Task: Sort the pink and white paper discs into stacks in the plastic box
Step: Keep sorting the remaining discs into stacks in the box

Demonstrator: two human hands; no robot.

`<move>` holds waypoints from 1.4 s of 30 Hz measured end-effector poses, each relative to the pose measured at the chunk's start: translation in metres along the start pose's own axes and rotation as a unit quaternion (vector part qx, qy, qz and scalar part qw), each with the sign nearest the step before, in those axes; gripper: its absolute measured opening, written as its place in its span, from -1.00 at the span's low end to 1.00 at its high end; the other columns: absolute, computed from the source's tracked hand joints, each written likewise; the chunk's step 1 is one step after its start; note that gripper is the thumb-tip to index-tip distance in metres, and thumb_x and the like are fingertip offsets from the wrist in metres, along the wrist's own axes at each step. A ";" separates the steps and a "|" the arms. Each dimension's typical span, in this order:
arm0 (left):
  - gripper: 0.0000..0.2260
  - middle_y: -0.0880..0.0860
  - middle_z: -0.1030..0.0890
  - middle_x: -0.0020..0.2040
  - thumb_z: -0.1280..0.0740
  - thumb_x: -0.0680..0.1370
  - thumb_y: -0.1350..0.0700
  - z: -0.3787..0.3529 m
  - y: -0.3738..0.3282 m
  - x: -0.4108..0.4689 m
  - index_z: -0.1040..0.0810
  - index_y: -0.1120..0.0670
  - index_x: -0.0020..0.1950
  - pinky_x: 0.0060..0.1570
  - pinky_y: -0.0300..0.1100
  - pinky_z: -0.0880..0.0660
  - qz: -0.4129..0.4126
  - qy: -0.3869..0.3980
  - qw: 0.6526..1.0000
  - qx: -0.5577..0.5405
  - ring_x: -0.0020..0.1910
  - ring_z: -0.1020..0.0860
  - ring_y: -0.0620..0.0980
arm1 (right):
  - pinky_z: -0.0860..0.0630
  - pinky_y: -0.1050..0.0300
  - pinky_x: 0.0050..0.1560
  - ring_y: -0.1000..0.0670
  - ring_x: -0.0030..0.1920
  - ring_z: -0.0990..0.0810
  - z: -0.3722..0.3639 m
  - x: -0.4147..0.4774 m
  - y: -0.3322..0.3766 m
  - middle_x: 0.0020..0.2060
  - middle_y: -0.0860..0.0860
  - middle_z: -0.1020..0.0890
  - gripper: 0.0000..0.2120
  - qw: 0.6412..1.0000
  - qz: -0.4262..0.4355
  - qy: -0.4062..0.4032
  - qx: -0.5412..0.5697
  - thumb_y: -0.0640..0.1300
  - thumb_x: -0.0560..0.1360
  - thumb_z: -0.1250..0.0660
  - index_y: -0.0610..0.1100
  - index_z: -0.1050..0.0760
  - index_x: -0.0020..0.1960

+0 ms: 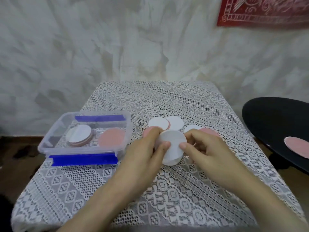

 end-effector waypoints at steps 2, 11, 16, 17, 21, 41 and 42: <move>-0.96 -0.19 -0.58 -0.25 -0.22 0.65 -0.10 0.016 0.002 -0.003 -0.43 -0.19 0.03 -0.38 -0.27 -0.35 0.006 -0.018 1.000 0.003 -0.33 -0.49 -0.19 | -0.63 -0.02 -0.27 0.00 -0.29 -0.62 -0.009 0.006 0.007 -0.23 0.06 -0.63 -0.90 1.000 -0.002 0.009 0.022 0.01 0.60 -0.33 0.17 -0.59 -0.06; -0.98 -0.23 -0.58 -0.27 -0.34 0.60 -0.01 0.091 0.050 -0.031 -0.54 -0.12 -0.03 -0.38 -0.31 -0.44 0.085 -0.088 0.991 -0.062 -0.36 -0.50 -0.20 | -0.53 0.07 -0.28 0.07 -0.36 -0.59 -0.072 0.041 0.047 -0.23 0.07 -0.65 -0.92 0.997 0.002 0.062 0.039 -0.01 0.61 -0.33 0.02 -0.58 0.00; -0.93 -0.23 -0.60 -0.24 -0.38 0.58 0.04 0.132 0.085 -0.048 -0.54 -0.13 -0.05 -0.28 -0.25 -0.39 0.156 -0.118 0.979 -0.052 -0.35 -0.46 -0.22 | -0.51 0.07 -0.35 0.08 -0.39 -0.59 -0.101 0.058 0.066 -0.23 0.07 -0.64 -0.93 0.997 0.003 0.069 0.032 -0.03 0.62 -0.33 0.15 -0.54 0.00; -0.95 -0.24 -0.62 -0.20 -0.38 0.57 0.00 0.140 0.090 -0.051 -0.54 -0.16 -0.04 -0.25 -0.23 -0.40 0.165 -0.124 0.977 -0.045 -0.33 -0.47 -0.23 | -0.49 0.06 -0.34 0.08 -0.40 -0.59 -0.106 0.063 0.069 -0.23 0.07 -0.64 -0.93 0.997 0.000 0.070 0.034 -0.03 0.62 -0.34 0.15 -0.54 0.01; -0.94 -0.35 -0.57 -0.12 -0.34 0.55 -0.14 0.175 0.101 -0.061 -0.52 -0.24 0.00 -0.28 -0.23 -0.39 0.177 -0.166 0.969 0.043 -0.28 -0.49 -0.28 | -0.59 -0.11 -0.15 0.06 -0.40 -0.58 -0.128 0.084 0.083 -0.25 0.06 -0.63 -0.91 0.997 -0.004 0.069 0.022 -0.07 0.61 -0.35 0.13 -0.55 -0.01; -0.44 -0.36 -0.26 0.42 -0.09 0.58 -0.32 0.204 0.148 -0.068 -0.21 -0.23 0.57 0.14 0.04 -0.53 0.237 -0.123 0.952 0.147 0.10 -0.59 -0.06 | -0.55 -0.02 -0.08 -0.03 -0.08 -0.58 -0.220 0.163 0.107 -0.20 0.09 -0.65 -0.87 0.922 0.053 0.173 -0.341 0.12 0.60 -0.26 0.08 -0.46 0.05; -0.44 -0.36 -0.26 0.42 -0.09 0.58 -0.32 0.204 0.149 -0.068 -0.20 -0.23 0.57 0.12 0.03 -0.53 0.237 -0.124 0.952 0.151 0.07 -0.60 -0.07 | -0.55 0.00 -0.07 0.00 -0.08 -0.57 -0.221 0.163 0.106 -0.18 0.11 -0.64 -0.80 0.921 0.041 0.192 -0.336 0.20 0.57 -0.29 0.10 -0.46 0.05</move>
Point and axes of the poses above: each hand's wrist, its own x-axis towards the middle knuckle, its own z-axis out of the back of the hand, y = z × x, the point moved 7 cm from there along x, towards the middle knuckle
